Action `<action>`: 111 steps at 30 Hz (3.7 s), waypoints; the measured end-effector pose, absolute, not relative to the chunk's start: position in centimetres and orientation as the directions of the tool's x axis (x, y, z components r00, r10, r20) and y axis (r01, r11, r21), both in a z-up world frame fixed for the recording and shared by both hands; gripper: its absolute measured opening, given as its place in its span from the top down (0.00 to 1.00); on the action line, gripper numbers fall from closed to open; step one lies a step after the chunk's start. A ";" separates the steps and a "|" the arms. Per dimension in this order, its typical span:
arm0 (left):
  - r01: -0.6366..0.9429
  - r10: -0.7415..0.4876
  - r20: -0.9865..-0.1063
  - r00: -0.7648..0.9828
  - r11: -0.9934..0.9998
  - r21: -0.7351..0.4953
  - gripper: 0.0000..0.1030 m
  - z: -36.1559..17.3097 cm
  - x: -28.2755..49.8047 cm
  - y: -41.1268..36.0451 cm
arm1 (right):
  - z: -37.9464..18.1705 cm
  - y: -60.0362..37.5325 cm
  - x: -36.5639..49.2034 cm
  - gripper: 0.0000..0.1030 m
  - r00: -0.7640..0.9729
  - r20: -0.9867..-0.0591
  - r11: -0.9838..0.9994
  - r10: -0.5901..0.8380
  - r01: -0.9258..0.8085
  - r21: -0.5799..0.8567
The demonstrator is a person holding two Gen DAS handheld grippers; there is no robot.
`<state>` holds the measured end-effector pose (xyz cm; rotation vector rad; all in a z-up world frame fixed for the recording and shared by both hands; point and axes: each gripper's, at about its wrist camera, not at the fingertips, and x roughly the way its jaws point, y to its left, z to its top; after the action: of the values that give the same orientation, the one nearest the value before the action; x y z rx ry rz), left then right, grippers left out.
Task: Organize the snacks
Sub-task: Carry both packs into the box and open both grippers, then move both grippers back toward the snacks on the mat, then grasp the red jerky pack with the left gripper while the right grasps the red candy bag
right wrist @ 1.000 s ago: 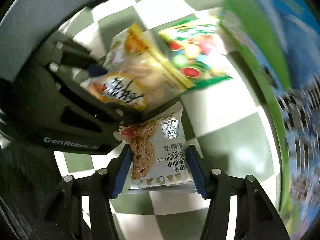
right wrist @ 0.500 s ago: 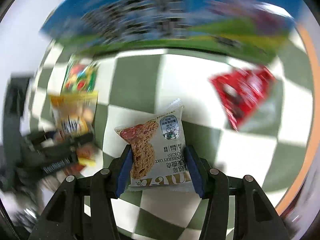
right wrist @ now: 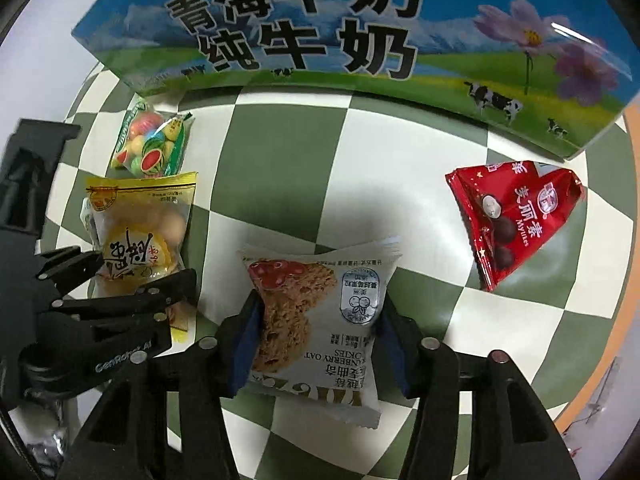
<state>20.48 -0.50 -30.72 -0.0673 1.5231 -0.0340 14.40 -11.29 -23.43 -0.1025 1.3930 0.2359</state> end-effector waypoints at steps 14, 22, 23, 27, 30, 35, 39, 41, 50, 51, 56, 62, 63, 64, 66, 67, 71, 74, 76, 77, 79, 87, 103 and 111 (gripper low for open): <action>0.034 -0.337 -0.915 0.223 0.940 -0.338 0.59 -16.2 24.7 -5.5 | -11.3 -17.9 11.7 0.49 0.351 -0.877 0.943 0.327 -0.069 0.324; 0.075 -0.396 -0.877 0.270 0.917 -0.391 0.59 -9.7 34.0 -5.7 | -2.4 -19.0 16.9 0.49 0.527 -0.792 0.945 0.308 -0.076 0.317; 0.077 -0.391 -0.884 0.255 0.920 -0.384 0.59 -10.0 35.2 -6.2 | -2.4 -18.4 18.0 0.49 0.534 -0.792 0.949 0.297 -0.074 0.306; 0.040 -0.397 -0.902 0.168 0.917 -0.396 0.59 -12.7 39.9 -6.6 | -3.6 -18.4 22.5 0.49 0.503 -0.827 0.965 0.250 -0.064 0.253; 0.002 -0.402 -0.910 0.103 0.915 -0.404 0.59 -15.1 41.2 -7.1 | -4.8 -19.1 24.9 0.49 0.452 -0.864 0.973 0.224 -0.050 0.226; -0.030 -0.386 -0.922 -0.017 0.922 -0.385 0.52 -18.5 42.4 -7.9 | -9.4 -18.7 27.6 0.42 0.317 -0.924 0.975 0.215 -0.025 0.219; 0.007 -0.324 -0.946 0.016 0.946 -0.324 0.06 -18.5 42.6 -8.2 | -11.1 -17.9 28.3 0.12 0.251 -0.948 0.981 0.195 -0.036 0.192; 0.006 -0.314 -0.949 0.023 0.949 -0.314 0.06 -18.4 42.9 -8.0 | -11.1 -17.1 28.2 0.09 0.251 -0.953 0.986 0.168 -0.051 0.160; 0.008 -0.228 -0.966 0.124 0.973 -0.229 0.06 -15.1 41.5 -6.4 | -10.7 -16.6 28.1 0.07 0.263 -0.958 0.993 0.115 -0.032 0.110; 0.009 -0.217 -0.967 0.134 0.976 -0.218 0.06 -14.7 41.2 -6.2 | -10.7 -16.6 28.0 0.07 0.268 -0.957 0.994 0.111 -0.031 0.107; -0.005 -0.157 -0.963 0.218 0.987 -0.162 0.06 -12.5 39.4 -5.0 | -9.5 -16.3 27.1 0.07 0.296 -0.949 0.994 0.106 -0.042 0.097; -0.026 -0.094 -0.941 0.325 0.994 -0.109 0.06 -10.5 36.6 -3.2 | -8.1 -15.3 25.4 0.07 0.355 -0.930 0.995 0.091 -0.063 0.074; -0.028 -0.090 -0.938 0.336 0.994 -0.105 0.06 -10.3 36.2 -3.0 | -7.8 -15.2 25.1 0.07 0.363 -0.927 0.995 0.093 -0.065 0.075; -0.035 -0.084 -0.932 0.352 0.994 -0.103 0.05 -10.0 35.7 -2.7 | -7.6 -15.2 24.8 0.07 0.372 -0.924 0.995 0.092 -0.064 0.073; -0.043 -0.075 -0.921 0.383 0.994 -0.098 0.06 -9.3 34.7 -2.1 | -7.1 -15.1 24.0 0.07 0.394 -0.914 0.995 0.095 -0.061 0.077; -0.044 -0.066 -0.914 0.401 0.995 -0.091 0.06 -8.9 34.2 -1.9 | -6.9 -15.1 23.7 0.07 0.404 -0.910 0.995 0.093 -0.058 0.076; -0.039 -0.030 -0.886 0.462 0.998 -0.054 0.05 -7.4 31.9 -1.5 | -5.6 -14.9 22.0 0.07 0.453 -0.887 0.996 0.093 -0.057 0.075; -0.037 -0.019 -0.864 0.503 0.998 -0.043 0.05 -6.4 30.3 -1.5 | -4.2 -14.7 20.5 0.07 0.493 -0.865 0.996 0.090 -0.062 0.068; -0.032 -0.011 -0.847 0.532 0.999 -0.034 0.05 -5.5 29.2 -1.5 | -3.2 -14.6 19.5 0.07 0.517 -0.851 0.995 0.094 -0.068 0.069; -0.032 -0.008 -0.837 0.548 0.999 -0.031 0.05 -5.1 28.7 -1.6 | -2.8 -14.5 19.0 0.07 0.530 -0.843 0.995 0.092 -0.070 0.065; -0.027 -0.009 -0.820 0.572 0.999 -0.030 0.05 -4.1 27.7 -1.9 | -1.6 -14.4 17.8 0.07 0.557 -0.825 0.995 0.094 -0.076 0.063; -0.024 -0.010 -0.761 0.648 0.999 -0.034 0.06 -1.3 24.6 -2.6 | 2.0 -14.4 13.3 0.07 0.644 -0.758 0.995 0.101 -0.080 0.065; -0.245 -0.028 -0.912 0.410 0.959 -0.140 0.05 -12.1 21.7 1.9 | -9.2 -21.7 14.1 0.38 0.440 -0.878 0.964 0.189 0.088 0.252; -0.490 -0.128 -0.980 0.151 0.852 -0.187 0.06 -22.3 18.3 7.4 | -19.5 -23.0 16.9 0.44 0.295 -0.925 0.930 0.240 0.202 0.306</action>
<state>18.27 7.42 -22.26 -0.5343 1.4139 0.2777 16.90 -22.95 -19.53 0.4022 1.2818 0.0264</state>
